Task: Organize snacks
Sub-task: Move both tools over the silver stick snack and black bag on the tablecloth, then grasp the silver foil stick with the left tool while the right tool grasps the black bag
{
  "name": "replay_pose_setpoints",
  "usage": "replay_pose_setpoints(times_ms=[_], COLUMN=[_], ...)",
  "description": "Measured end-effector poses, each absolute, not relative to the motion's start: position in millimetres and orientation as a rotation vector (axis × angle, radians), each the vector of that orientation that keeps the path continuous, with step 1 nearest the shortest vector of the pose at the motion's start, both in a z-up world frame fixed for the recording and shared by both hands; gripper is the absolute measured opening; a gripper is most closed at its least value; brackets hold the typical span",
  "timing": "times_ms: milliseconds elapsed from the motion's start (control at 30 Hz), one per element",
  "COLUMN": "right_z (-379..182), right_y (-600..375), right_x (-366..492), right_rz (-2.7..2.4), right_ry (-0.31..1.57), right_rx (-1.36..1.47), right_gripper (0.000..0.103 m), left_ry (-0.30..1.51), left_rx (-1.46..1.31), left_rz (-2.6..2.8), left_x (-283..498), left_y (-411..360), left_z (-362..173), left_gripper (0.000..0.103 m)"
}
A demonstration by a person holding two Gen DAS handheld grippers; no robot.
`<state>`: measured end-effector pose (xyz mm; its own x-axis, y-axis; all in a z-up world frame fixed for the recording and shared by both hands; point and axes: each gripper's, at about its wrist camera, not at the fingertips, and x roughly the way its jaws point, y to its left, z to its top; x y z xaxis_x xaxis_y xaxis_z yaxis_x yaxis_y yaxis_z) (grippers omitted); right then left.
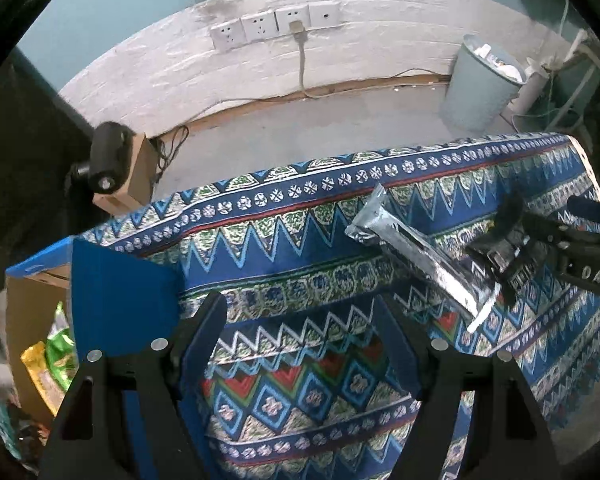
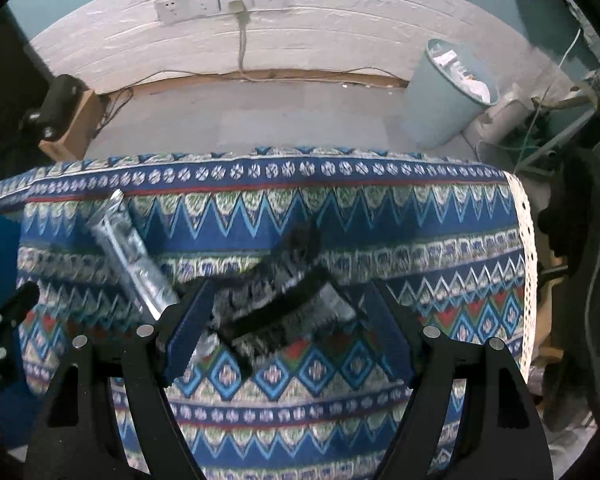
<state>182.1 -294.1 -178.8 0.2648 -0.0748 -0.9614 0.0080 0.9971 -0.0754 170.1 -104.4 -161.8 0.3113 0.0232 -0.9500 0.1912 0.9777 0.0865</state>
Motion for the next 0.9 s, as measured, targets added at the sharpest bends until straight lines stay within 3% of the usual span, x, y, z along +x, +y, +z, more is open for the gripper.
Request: replay_pose_setpoints(times_ms=[433, 700, 900], right_z=[-214, -215, -210], right_y=[-290, -322, -338], right_x=[161, 130, 117], right_rz=[-0.031, -0.056, -0.078], right_ry=[1.360, 1.382, 1.366], right_rx=[-0.183, -0.074, 0.055], right_gripper=[0.077, 0.077, 0.077], left_ry=[1.339, 1.390, 1.396], left_rx=[0.104, -0.084, -0.033], left_rz=[-0.139, -0.158, -0.154], left_x=[188, 196, 199], left_y=[-123, -145, -169], left_z=[-189, -202, -213], left_gripper=[0.080, 0.082, 0.087])
